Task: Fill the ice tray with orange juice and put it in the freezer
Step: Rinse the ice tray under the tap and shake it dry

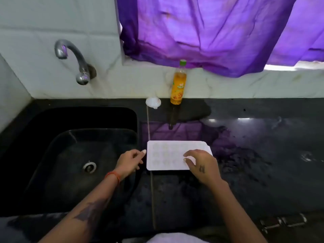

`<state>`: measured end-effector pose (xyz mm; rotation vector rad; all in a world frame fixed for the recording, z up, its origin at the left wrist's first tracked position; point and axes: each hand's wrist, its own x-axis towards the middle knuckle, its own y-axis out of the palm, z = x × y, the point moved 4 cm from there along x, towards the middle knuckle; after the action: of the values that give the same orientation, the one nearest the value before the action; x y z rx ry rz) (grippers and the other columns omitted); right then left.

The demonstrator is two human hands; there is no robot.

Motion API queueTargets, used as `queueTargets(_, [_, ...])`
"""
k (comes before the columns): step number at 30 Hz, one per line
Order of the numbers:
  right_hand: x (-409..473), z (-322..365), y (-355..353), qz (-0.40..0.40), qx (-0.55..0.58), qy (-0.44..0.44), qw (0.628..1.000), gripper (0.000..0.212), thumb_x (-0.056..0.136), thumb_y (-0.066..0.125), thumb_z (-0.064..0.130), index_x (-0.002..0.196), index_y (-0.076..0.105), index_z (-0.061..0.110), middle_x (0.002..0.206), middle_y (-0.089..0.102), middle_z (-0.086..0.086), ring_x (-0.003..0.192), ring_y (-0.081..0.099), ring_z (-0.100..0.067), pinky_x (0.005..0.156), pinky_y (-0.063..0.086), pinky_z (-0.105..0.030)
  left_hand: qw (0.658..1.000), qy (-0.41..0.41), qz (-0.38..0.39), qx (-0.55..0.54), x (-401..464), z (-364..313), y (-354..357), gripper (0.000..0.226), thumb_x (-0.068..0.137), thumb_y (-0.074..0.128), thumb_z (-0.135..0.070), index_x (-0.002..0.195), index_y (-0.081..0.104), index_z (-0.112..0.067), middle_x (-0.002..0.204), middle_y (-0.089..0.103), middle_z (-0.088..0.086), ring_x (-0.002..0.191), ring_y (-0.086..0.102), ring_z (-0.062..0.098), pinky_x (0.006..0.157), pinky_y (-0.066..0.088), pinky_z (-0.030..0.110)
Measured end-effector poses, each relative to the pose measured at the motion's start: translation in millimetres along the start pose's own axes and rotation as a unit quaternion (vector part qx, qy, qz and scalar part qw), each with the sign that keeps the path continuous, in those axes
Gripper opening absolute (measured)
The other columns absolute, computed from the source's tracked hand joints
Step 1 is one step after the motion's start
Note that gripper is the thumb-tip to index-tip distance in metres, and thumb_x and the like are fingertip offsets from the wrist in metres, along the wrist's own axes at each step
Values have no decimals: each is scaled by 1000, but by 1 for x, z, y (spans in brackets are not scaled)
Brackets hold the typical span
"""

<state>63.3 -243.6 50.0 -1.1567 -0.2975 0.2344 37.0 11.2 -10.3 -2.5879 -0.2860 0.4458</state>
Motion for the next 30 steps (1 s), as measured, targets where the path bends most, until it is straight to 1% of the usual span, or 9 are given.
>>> queueTargets(3, [-3, -26, -9, -81, -4, 38, 996, 15, 83, 64, 23, 95, 71, 19, 100, 71, 1, 103, 58, -23, 70, 44, -28, 999, -5, -52, 3, 2, -6, 10, 29, 86, 58, -50, 73, 63, -25, 68, 69, -5, 49, 61, 7, 47, 44, 21])
queueTargets(5, [-2, -40, -13, -109, -15, 71, 991, 20, 81, 66, 21, 99, 71, 14, 107, 69, -6, 105, 54, -29, 74, 47, -34, 998, -13, -64, -5, 3, -8, 16, 25, 83, 63, -50, 75, 63, -26, 70, 68, -5, 56, 64, 12, 50, 44, 24])
queueTargets(8, [4, -59, -6, -51, -33, 133, 989, 43, 85, 61, 27, 124, 55, 12, 134, 49, -16, 116, 45, -35, 89, 43, -40, 997, -18, -73, 21, 1, -8, 21, 18, 83, 65, -45, 79, 63, -27, 72, 68, -4, 63, 62, 12, 52, 43, 26])
queueTargets(11, [8, -70, 4, 11, 47, 183, 982, 55, 90, 53, 33, 137, 37, 10, 132, 46, -17, 115, 47, -34, 88, 41, -38, 993, -17, -102, 52, -4, -8, 23, 19, 84, 62, -46, 79, 63, -29, 68, 66, -7, 64, 61, 5, 52, 37, 21])
queueTargets(15, [19, -71, 11, 46, 100, 222, 969, 63, 91, 50, 37, 142, 29, 7, 137, 42, -15, 119, 48, -33, 92, 41, -38, 991, -21, -123, 46, -6, -7, 22, 18, 88, 60, -41, 81, 62, -24, 67, 65, -5, 66, 61, 9, 54, 37, 23])
queueTargets(20, [32, -56, 19, 16, 142, 199, 970, 41, 93, 46, 39, 119, 51, 8, 115, 58, -12, 102, 56, -29, 81, 41, -34, 986, -58, -155, 1, -6, 4, 9, 20, 93, 54, -33, 81, 56, -17, 73, 60, -3, 66, 56, 13, 52, 39, 22])
queueTargets(24, [50, -25, 28, -25, 174, 157, 972, 26, 95, 43, 34, 103, 49, 10, 92, 63, -10, 78, 54, -23, 67, 37, -30, 966, -109, -187, -138, -2, 16, -19, 16, 95, 47, -29, 81, 47, -22, 83, 56, 1, 69, 53, 12, 54, 40, 23])
queueTargets(27, [66, 7, 38, -33, 203, 133, 969, 24, 95, 43, 35, 97, 47, 11, 82, 60, -6, 76, 56, -25, 67, 39, -31, 948, -112, -212, -207, 1, 24, -50, 17, 96, 45, -34, 82, 43, -24, 89, 55, 0, 76, 55, 14, 59, 44, 28])
queueTargets(30, [82, 43, 48, -28, 219, 126, 967, 26, 94, 42, 40, 90, 47, 15, 76, 59, -1, 74, 57, -23, 65, 40, -31, 943, -88, -243, -211, 4, 32, -93, 23, 96, 45, -39, 82, 45, -22, 89, 57, 0, 79, 57, 17, 63, 48, 31])
